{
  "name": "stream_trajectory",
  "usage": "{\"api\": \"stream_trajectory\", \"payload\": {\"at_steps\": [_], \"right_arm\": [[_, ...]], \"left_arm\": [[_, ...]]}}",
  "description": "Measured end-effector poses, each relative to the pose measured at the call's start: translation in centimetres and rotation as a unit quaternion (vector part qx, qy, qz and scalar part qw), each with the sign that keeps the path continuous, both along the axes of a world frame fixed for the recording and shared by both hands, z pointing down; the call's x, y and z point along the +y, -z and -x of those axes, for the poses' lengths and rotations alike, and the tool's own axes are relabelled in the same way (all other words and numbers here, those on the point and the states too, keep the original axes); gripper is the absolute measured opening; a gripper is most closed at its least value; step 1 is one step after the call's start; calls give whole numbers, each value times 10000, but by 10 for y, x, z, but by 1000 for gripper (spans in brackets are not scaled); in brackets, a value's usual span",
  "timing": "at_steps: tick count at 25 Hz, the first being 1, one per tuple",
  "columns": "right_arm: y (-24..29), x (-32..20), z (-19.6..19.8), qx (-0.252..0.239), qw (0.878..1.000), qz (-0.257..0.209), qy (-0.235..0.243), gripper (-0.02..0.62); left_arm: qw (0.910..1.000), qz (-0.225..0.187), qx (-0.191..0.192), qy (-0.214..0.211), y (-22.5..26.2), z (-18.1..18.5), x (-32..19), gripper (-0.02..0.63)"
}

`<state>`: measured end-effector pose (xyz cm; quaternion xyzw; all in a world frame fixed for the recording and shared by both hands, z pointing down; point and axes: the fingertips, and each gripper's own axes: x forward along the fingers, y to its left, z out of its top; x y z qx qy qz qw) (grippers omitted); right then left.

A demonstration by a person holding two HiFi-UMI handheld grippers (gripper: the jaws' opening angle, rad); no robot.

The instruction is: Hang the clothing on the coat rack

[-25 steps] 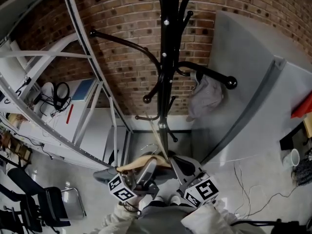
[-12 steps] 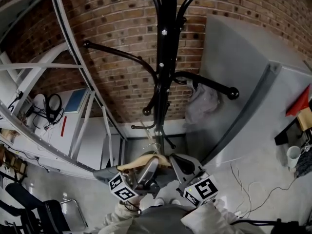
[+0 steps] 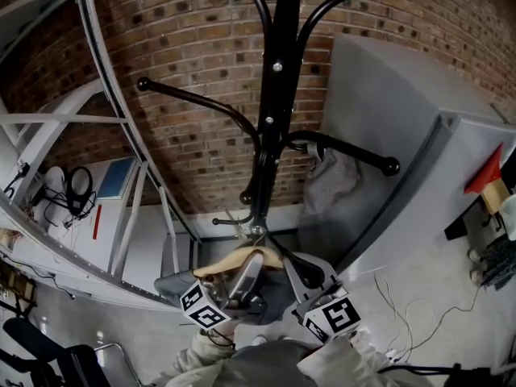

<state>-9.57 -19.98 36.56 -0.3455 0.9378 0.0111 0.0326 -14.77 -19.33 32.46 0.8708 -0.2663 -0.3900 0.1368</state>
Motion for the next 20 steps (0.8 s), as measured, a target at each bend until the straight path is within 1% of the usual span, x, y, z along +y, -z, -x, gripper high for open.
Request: {"api": "stream_trajectory", "payload": {"at_steps": [4,8,15,20], "right_arm": [[11,-7,0,-20,9998,-144,-143,25],[32,-14,2,-208,9985,-475,-183,25],[35,-30,2,-152,9979,-525,-356,25],[29,-39,-3,-119,9975,-493,-488,25]], "left_arm": [[9998,-123,82,-91,14,4,-7,98],[9994,-294,101,-156,31,6,-15,98],[9990,-402,84,-165,41,13,-37,98],[9994,-272,27,-217,34,13,-55,98]]}}
